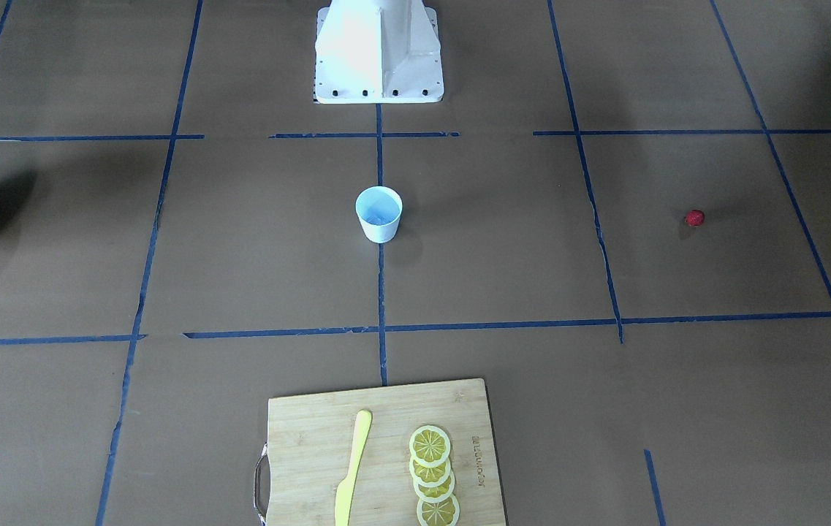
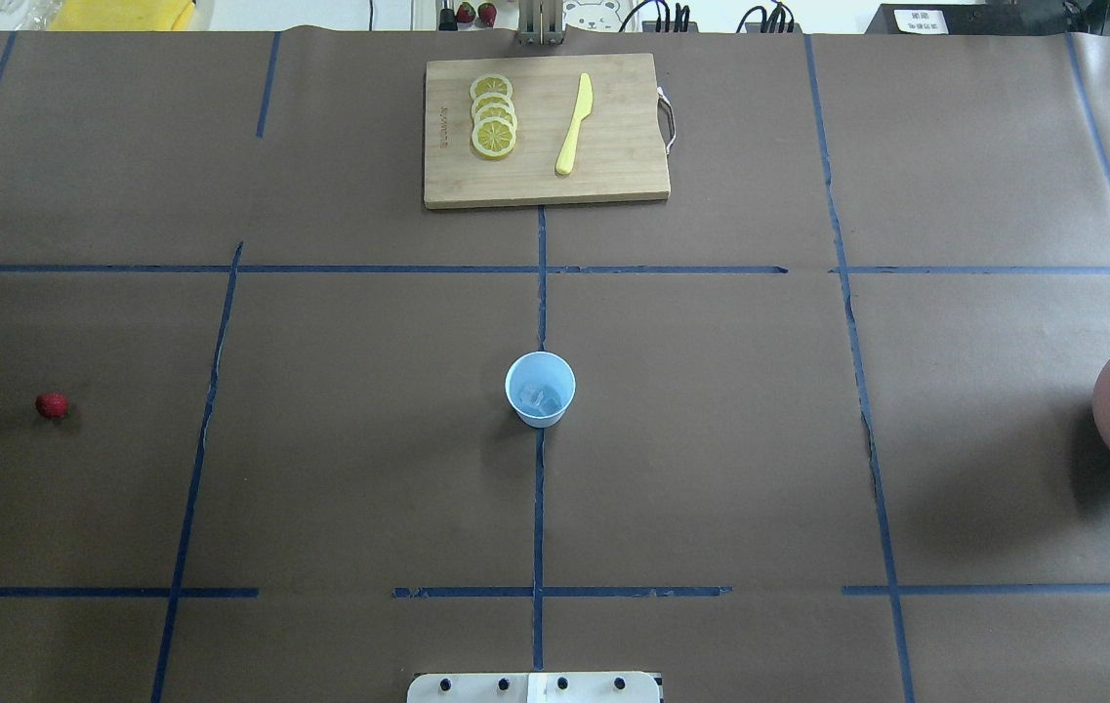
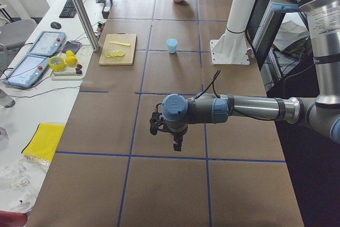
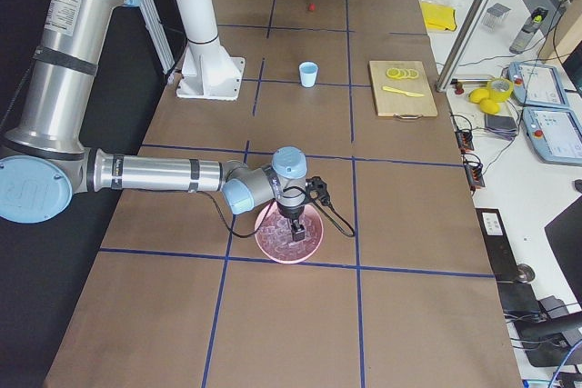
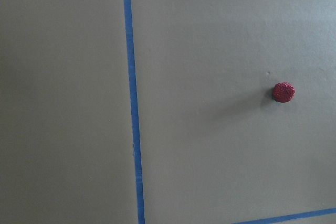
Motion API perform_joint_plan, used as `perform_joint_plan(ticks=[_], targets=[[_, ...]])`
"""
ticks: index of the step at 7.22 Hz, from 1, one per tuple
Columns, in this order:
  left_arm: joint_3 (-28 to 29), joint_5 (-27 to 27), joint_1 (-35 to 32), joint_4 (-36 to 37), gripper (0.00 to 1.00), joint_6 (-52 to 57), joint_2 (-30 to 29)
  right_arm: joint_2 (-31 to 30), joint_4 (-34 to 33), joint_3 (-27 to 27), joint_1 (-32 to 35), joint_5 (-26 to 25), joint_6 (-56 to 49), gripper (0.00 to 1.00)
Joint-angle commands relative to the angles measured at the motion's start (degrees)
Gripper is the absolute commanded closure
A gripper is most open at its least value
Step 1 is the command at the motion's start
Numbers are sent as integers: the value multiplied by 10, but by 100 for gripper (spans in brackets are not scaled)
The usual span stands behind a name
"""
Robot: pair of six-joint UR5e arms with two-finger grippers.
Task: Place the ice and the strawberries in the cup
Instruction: 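Grasp a third ice cube from the pink bowl with the right gripper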
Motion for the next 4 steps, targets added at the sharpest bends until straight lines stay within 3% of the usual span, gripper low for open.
perform_joint_plan(ticks=[1,2,4], targets=[[0,0,0,0,0,0,0,4,0,-3,0,-2,4,32],[0,0,0,0,0,0,0,5,0,-3,0,-3,4,44],[0,0,0,-1,0,0,0,7,1,-8,0,-3,1,47]])
